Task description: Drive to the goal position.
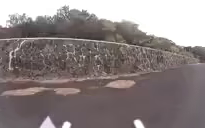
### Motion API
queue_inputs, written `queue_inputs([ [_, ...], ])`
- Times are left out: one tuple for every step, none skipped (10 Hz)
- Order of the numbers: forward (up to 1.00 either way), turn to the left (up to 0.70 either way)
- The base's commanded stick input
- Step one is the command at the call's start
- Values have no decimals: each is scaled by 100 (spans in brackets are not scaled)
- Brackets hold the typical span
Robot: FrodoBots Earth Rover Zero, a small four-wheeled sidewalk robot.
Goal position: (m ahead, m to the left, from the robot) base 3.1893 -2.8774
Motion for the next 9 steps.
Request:
queue_inputs([
  [0,-50],
  [0,-50],
  [0,-50],
  [0,-50],
  [0,-50],
  [0,-50],
  [0,-50],
  [0,-50],
  [0,-50],
])
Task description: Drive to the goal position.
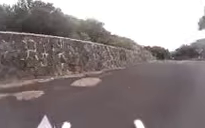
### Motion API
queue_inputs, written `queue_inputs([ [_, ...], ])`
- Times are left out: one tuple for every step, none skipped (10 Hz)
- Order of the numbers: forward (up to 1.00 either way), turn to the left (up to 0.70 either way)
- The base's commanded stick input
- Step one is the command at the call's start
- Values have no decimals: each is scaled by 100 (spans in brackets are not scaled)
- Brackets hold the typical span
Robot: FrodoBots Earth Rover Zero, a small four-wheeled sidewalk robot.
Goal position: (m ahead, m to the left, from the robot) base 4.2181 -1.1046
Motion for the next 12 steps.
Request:
queue_inputs([
  [0,-50],
  [0,-50],
  [0,-50],
  [0,-50],
  [0,-24],
  [0,0],
  [0,0],
  [0,0],
  [0,0],
  [0,0],
  [0,0],
  [0,0],
])
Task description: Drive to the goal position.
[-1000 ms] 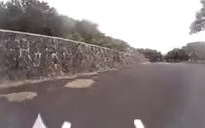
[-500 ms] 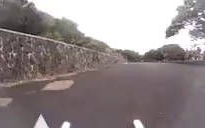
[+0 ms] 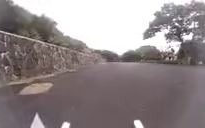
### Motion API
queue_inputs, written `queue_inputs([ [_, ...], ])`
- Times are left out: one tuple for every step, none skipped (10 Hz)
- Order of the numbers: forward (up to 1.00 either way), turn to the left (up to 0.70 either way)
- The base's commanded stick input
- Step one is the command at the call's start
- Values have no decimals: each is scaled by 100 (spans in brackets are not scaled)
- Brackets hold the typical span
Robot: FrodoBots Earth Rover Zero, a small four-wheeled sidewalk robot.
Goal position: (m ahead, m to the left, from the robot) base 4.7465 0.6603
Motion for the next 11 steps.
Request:
queue_inputs([
  [48,0],
  [63,0],
  [69,0],
  [70,0],
  [70,0],
  [70,0],
  [70,0],
  [70,0],
  [70,0],
  [70,0],
  [70,0],
])
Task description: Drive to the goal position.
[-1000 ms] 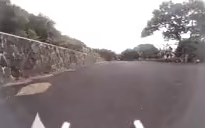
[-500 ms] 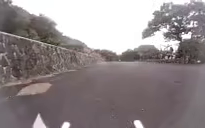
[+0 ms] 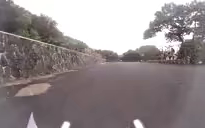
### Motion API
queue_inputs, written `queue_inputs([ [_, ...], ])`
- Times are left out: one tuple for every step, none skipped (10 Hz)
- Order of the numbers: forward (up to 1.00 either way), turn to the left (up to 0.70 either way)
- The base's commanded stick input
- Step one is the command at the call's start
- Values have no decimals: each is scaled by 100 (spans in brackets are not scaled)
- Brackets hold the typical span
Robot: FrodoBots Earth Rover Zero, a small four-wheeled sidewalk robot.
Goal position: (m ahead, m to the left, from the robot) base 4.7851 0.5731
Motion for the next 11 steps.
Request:
queue_inputs([
  [70,0],
  [70,0],
  [70,0],
  [70,0],
  [70,0],
  [70,0],
  [70,0],
  [70,0],
  [70,0],
  [70,0],
  [70,0],
])
